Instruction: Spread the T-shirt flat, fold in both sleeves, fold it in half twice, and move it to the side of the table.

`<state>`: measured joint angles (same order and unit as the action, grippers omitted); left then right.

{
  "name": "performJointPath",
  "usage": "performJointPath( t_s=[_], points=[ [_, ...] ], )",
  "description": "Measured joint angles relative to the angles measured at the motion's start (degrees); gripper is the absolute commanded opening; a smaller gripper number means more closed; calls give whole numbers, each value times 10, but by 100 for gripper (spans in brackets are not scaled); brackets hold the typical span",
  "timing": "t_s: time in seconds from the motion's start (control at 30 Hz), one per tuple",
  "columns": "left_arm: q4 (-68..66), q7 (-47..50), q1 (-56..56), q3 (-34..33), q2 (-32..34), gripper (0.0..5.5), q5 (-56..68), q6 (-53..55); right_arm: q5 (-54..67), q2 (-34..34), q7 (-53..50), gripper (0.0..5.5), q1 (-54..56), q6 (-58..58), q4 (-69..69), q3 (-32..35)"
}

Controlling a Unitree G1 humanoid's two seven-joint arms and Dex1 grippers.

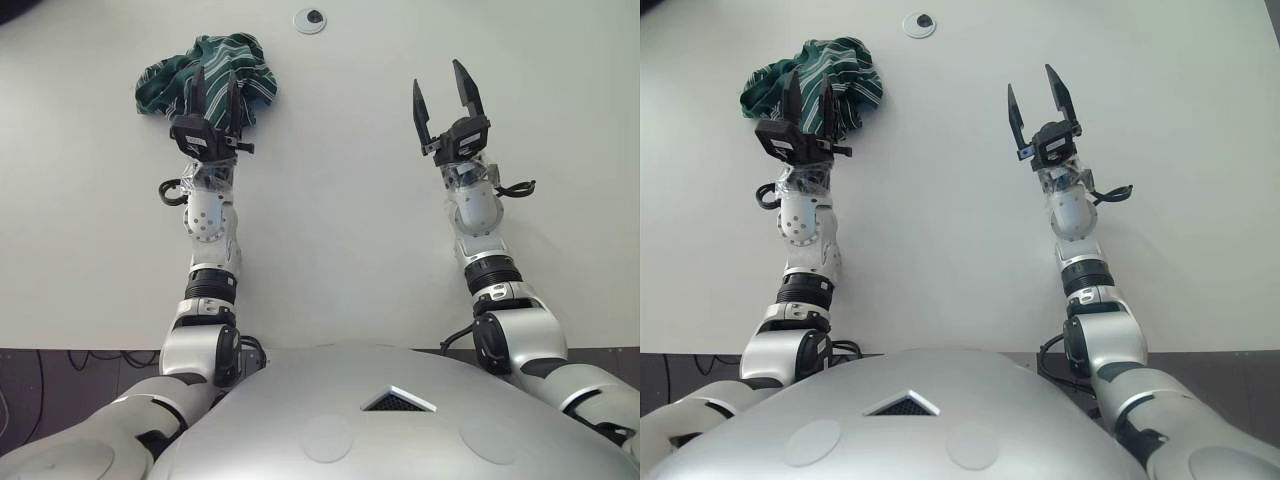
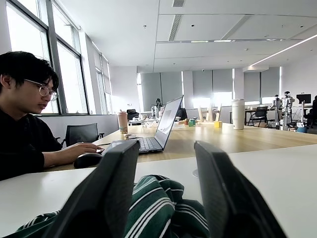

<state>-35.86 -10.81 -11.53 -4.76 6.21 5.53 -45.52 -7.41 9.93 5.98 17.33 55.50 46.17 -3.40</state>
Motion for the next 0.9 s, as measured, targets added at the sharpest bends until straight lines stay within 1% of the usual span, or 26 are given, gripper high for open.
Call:
performJointPath(
  t_s=[0.9],
  points=[
    [0,-6,0,0,-3,200,0,0,0,0,0,269,3,-1,6,-1]
  ],
)
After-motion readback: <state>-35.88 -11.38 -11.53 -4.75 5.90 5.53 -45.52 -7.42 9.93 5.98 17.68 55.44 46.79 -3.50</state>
